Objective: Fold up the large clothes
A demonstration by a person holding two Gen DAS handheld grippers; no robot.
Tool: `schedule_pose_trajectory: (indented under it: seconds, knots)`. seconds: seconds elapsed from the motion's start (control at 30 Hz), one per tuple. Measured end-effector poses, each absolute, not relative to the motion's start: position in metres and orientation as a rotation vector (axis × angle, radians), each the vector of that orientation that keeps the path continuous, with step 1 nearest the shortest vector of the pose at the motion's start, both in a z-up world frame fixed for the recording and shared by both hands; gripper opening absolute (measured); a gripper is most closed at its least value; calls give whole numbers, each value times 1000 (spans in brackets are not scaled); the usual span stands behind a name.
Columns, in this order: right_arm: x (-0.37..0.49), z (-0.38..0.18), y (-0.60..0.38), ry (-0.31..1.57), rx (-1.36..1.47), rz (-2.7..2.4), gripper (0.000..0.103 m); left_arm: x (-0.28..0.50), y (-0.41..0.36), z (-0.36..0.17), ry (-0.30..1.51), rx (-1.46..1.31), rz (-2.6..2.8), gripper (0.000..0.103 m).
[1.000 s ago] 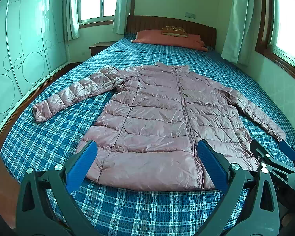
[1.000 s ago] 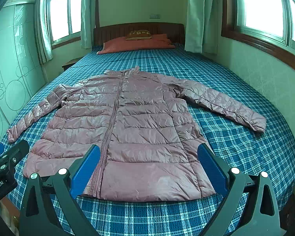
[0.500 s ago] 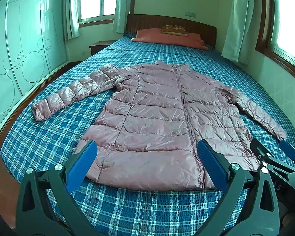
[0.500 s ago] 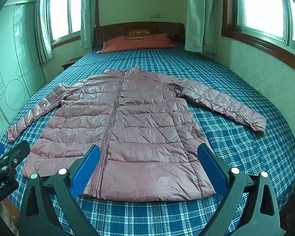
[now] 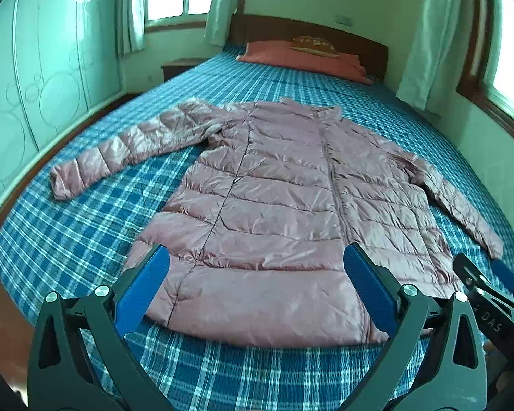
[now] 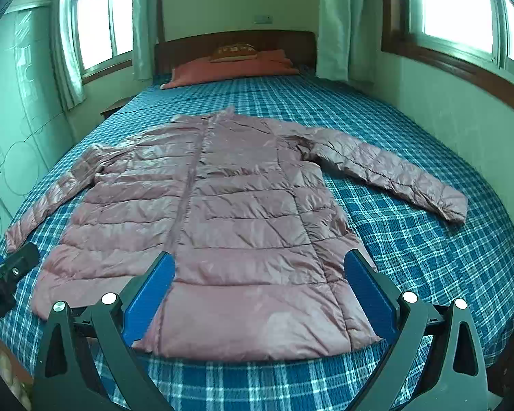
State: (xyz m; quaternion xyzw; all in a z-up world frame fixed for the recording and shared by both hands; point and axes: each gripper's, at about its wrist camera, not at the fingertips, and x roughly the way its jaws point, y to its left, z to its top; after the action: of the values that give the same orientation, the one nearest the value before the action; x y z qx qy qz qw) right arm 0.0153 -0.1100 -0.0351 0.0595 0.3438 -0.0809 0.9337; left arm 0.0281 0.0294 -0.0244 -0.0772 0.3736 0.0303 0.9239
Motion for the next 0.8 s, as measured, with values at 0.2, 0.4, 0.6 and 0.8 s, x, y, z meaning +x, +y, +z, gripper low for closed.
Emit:
schedule_pose_trajectory:
  seconds: [0.2, 0.4, 0.6, 0.8]
  knots:
    - [46, -57, -155, 737, 214, -206, 98, 76, 64, -62, 905, -288, 78, 101]
    - [77, -87, -225, 751, 359, -286, 98, 115, 104, -89, 960, -343, 208, 69]
    - [88, -109, -313, 727, 562, -404, 57, 144, 143, -103, 943, -417, 314, 69]
    - [75, -139, -396, 605, 872, -453, 62, 153, 169, -116, 936, -523, 432, 74]
